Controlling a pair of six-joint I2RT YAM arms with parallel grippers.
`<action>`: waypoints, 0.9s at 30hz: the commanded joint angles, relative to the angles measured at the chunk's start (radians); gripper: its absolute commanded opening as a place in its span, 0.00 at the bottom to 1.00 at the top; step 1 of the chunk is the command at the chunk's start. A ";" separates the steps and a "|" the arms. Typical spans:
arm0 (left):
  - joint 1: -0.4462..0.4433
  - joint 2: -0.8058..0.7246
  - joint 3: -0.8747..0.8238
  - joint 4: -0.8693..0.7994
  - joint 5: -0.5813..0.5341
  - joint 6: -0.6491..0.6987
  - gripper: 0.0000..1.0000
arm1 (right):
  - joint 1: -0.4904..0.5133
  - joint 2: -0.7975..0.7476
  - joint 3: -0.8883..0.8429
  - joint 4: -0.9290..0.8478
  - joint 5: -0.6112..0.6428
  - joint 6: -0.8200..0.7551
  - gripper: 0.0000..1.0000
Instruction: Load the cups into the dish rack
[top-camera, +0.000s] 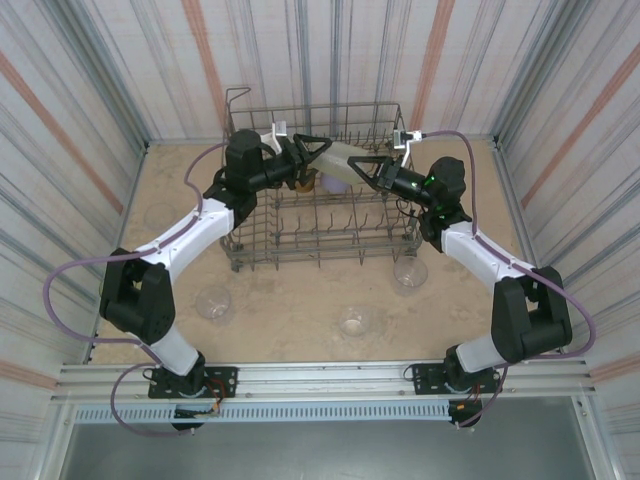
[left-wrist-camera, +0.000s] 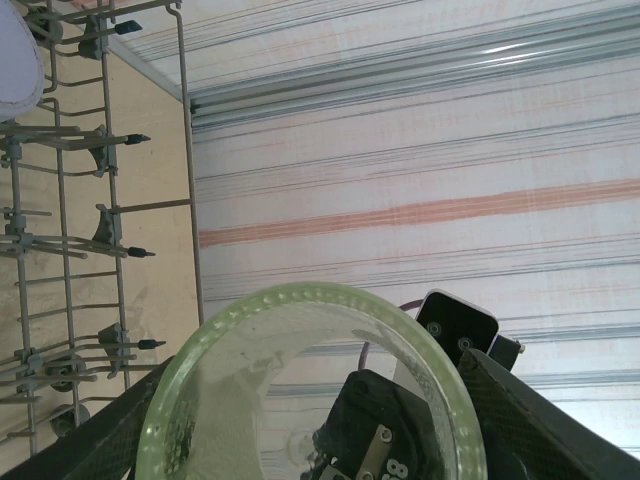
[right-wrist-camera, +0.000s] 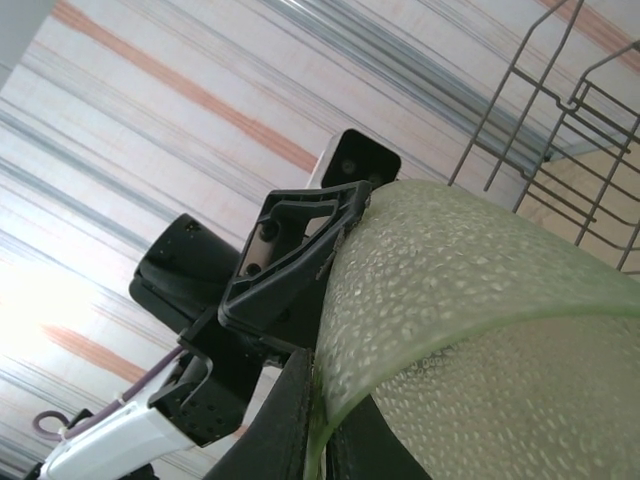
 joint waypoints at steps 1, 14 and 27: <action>-0.017 -0.008 -0.008 -0.010 0.018 0.068 0.19 | 0.008 -0.036 0.007 -0.039 0.009 -0.033 0.31; -0.017 -0.005 0.058 -0.094 -0.015 0.142 0.08 | 0.008 -0.123 0.036 -0.320 0.050 -0.175 0.51; -0.012 0.038 0.184 -0.165 -0.035 0.199 0.00 | -0.023 -0.204 0.048 -0.568 0.103 -0.299 0.63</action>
